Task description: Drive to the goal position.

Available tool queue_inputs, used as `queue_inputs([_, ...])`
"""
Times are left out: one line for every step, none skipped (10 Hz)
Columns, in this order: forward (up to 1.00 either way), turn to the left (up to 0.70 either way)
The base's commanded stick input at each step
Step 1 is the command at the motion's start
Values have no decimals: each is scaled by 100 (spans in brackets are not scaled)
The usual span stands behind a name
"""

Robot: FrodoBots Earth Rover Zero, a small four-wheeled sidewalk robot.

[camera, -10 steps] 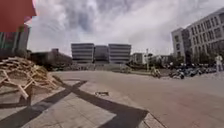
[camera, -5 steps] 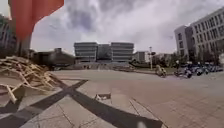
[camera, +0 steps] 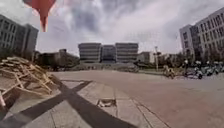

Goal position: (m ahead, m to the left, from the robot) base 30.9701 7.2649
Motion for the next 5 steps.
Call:
queue_inputs([70,0])
queue_inputs([70,0])
queue_inputs([70,0])
queue_inputs([70,0])
queue_inputs([70,0])
